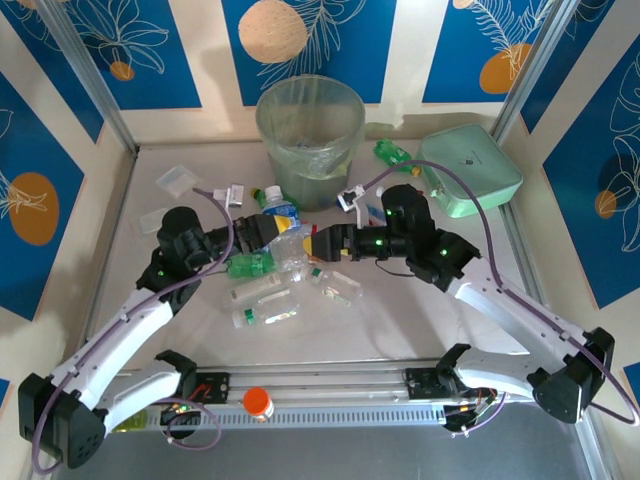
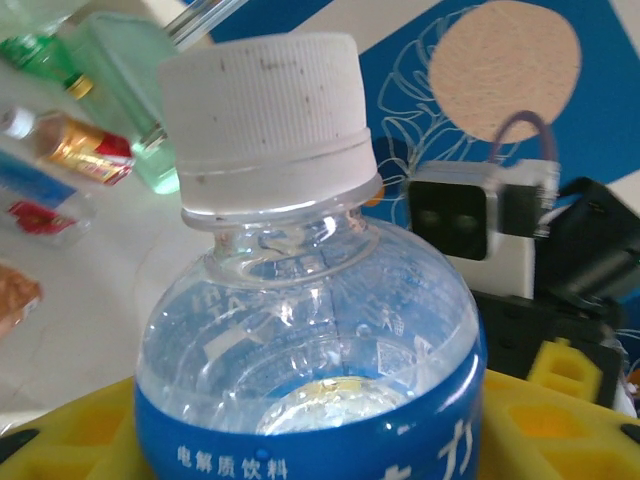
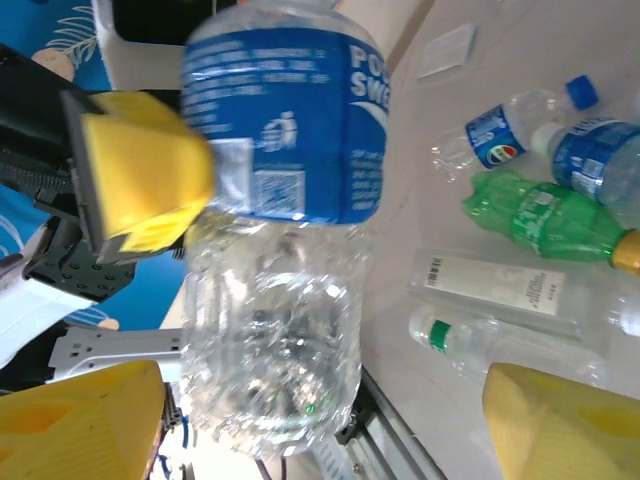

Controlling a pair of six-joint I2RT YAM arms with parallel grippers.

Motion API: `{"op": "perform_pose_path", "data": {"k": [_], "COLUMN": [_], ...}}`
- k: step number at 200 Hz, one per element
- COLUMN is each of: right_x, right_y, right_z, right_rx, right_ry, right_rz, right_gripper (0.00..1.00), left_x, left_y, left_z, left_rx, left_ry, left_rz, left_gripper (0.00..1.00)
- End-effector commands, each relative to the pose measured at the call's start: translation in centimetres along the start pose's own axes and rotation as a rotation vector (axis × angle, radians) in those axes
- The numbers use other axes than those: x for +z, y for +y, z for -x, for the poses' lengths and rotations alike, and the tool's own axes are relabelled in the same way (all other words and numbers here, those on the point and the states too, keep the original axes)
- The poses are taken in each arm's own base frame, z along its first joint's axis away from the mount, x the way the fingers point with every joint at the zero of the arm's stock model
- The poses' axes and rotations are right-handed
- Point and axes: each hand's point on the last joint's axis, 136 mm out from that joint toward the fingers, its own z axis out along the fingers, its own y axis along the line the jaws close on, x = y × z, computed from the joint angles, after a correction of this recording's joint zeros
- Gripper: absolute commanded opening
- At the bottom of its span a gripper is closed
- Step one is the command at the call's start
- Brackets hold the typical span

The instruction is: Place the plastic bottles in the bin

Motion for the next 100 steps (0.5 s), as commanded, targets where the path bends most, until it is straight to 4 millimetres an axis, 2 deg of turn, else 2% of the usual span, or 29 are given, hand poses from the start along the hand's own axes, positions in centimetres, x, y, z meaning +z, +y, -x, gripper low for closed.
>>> {"op": "perform_pose_path", "data": {"k": [1,16,54,100], "right_x": [0.2,0.8,2.2,3.1], "right_y": [3.6,4.3,4.0,4.0], "right_z": [0.3,0.1,0.2,-0.3], "right_rx": [-0.014,0.000,0.036,0.016], "right_ry": [0.037,0.064,0.066,0.078], "right_rz": [0.178,0.248,0.280,0.286], "right_gripper": [0.84,0.84,0.83,0.61], "left_x": [-0.3,-0.3,-0.2,0.3], "left_y": [-2.4,-2.8,-2.8,-2.3], "left_z": [0.5,0.3,0.0,0.1], "left_rx": [0.076,0.078,0.079,0.069], "left_ry": [-0.025,-0.035,-0.040,-0.044], "left_rz": [-0.076,-0.093,-0.078,-0.055], "left_gripper": [0.31,0.31,0.32,0.32]}}
